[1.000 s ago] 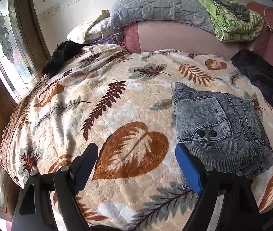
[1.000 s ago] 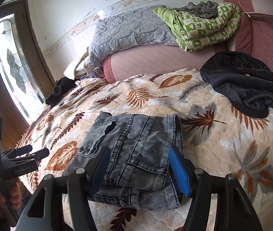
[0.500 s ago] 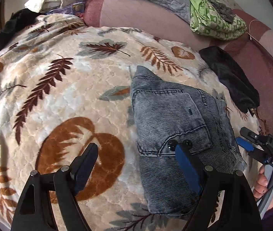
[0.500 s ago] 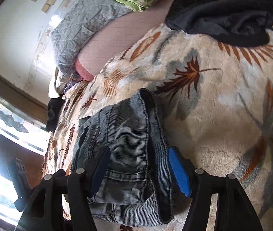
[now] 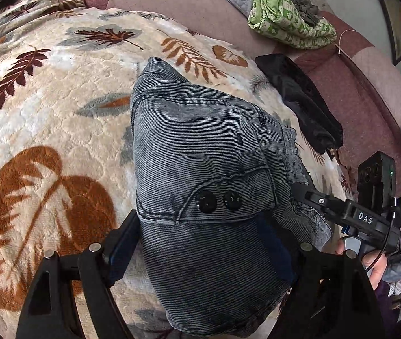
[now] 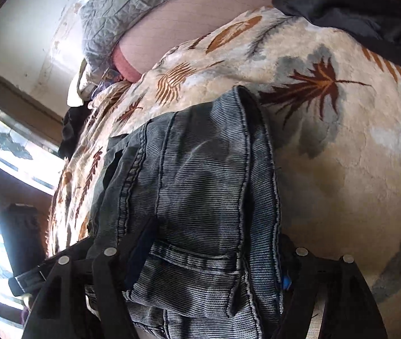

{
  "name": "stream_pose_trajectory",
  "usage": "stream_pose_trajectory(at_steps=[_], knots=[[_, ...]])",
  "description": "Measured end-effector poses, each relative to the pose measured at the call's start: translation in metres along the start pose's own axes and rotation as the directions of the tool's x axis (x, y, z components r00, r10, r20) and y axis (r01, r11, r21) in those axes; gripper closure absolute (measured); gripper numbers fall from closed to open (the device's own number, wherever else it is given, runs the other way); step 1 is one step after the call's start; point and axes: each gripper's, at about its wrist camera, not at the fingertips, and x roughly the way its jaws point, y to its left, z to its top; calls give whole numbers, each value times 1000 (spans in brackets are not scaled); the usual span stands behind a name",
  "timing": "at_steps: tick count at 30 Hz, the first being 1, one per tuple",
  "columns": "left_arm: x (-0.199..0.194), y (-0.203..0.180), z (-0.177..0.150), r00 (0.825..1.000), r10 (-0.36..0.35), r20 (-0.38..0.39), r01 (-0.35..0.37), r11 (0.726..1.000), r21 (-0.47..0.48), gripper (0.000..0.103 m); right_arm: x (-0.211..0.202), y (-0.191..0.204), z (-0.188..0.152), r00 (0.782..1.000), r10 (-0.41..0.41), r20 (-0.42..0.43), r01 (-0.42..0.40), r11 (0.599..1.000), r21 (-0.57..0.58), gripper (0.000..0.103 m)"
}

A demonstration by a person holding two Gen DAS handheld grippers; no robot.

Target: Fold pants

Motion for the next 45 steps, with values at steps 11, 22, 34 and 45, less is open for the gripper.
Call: stream_pose_trajectory(at_steps=[11,22,34,45], knots=[[-33,-31,2,990,70,126,-88,985,145,73,-38,54,-11,986,-5,169,42,975,-219,77],[-65,-32,73,946,158,284,-211,963,166,73,-32,86,49,957,99,273,-24,963,-267,77],[-7,23,94,825,534,184,-549,835,42,33,65,67,81,996,-66,60,75,986,-151,42],[-93,-46,61,611,639,467,-719,695,-10,21,-64,108,35,930,24,367,93,950,-299,36]])
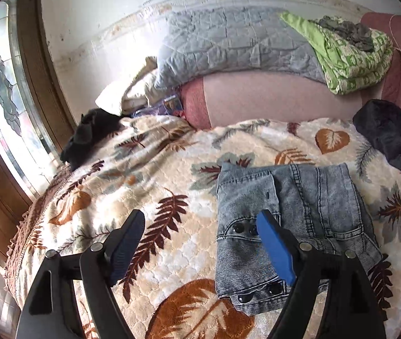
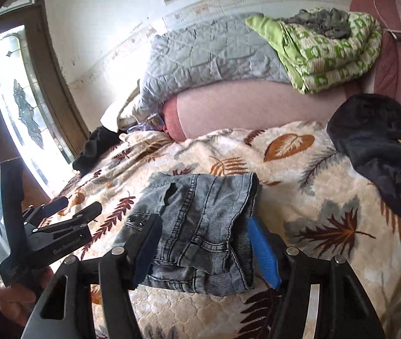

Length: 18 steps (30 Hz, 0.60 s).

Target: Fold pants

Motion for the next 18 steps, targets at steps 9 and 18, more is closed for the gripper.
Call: stream_pose_trajectory(at_steps=[9,18], knots=[[-56,-8,-2,995,-31,96,34,999,-30,21,-51,4,-21,997,-45,64,45,999,5,36],[-49,-12,-8,998,-36,59,37,999,-22,21,-33,-2,-22,997,-61,40,59,997,42,35]])
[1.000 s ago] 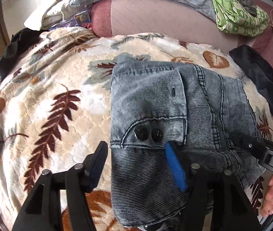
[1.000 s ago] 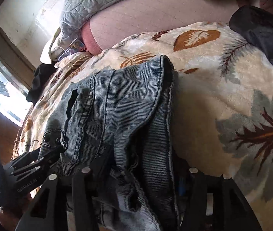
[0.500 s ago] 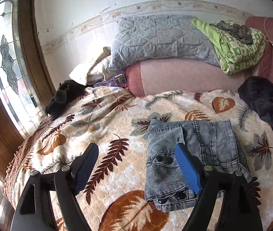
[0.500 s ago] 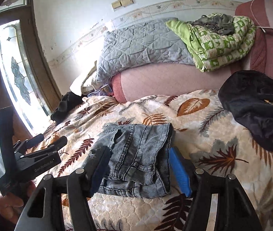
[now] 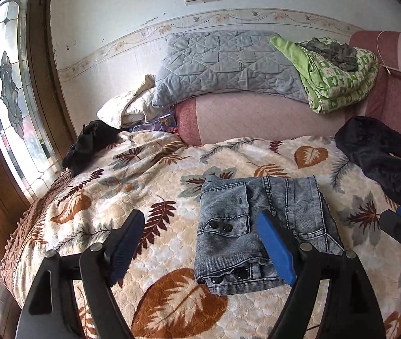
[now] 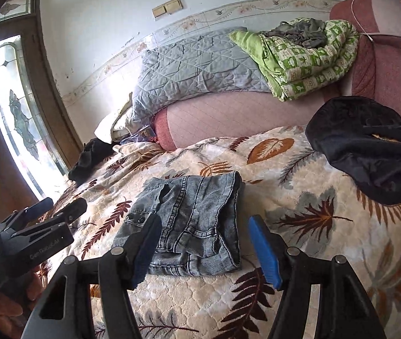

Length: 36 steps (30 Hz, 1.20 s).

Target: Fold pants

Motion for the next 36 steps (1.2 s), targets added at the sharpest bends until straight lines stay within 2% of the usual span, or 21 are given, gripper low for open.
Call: stream_pose_trajectory(at_steps=[11,15,20,28,36], knots=[[28,14,-7,997,14,-71,-16,1000,-25,21,28,14,-5,998,20,-57,-21,1000,-13,35],[31,18,-7,995,45,-83,-48,998,-32,21,32,15,-7,998,23,-64,-24,1000,-16,35],[24,24,-4,992,119,-51,-121,992,-37,21,30,18,-8,998,24,-53,-25,999,-28,35],[18,38,-1,993,109,-51,-113,989,-98,20,26,21,-9,999,11,-32,-13,999,-53,35],[16,42,-1,991,125,-40,-129,987,-91,20,30,30,-10,999,15,-30,-17,997,-79,35]])
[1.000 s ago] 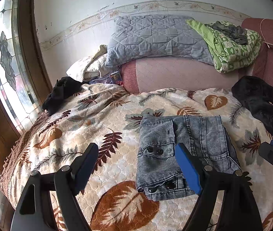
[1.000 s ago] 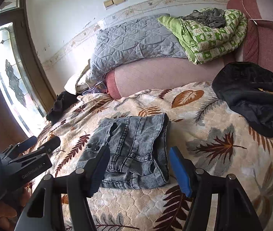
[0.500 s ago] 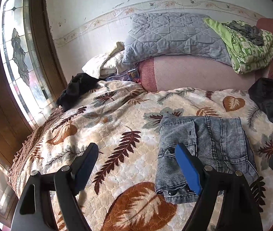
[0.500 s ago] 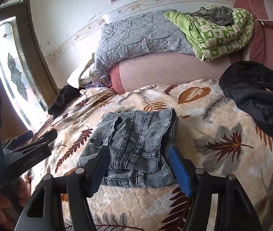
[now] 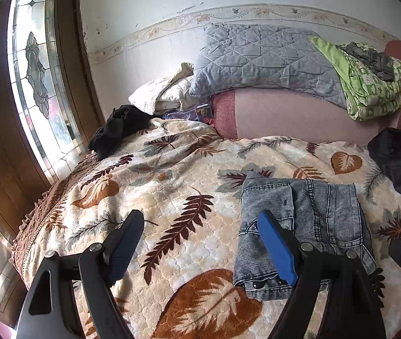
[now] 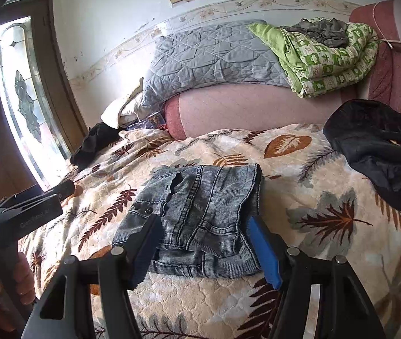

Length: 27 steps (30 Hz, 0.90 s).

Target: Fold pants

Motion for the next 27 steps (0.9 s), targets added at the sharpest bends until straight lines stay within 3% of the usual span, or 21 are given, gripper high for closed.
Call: stream_pose_trajectory(at_steps=[14,27], knots=[[-1,15,-1,1000,8,4,-8,1000,-25,20,8,15,-4,1000,13,-5,-13,999,-45,35],[-1,-5,-3,996,-93,-18,93,996,5,20,2,1,0,999,-46,29,46,999,-5,35]])
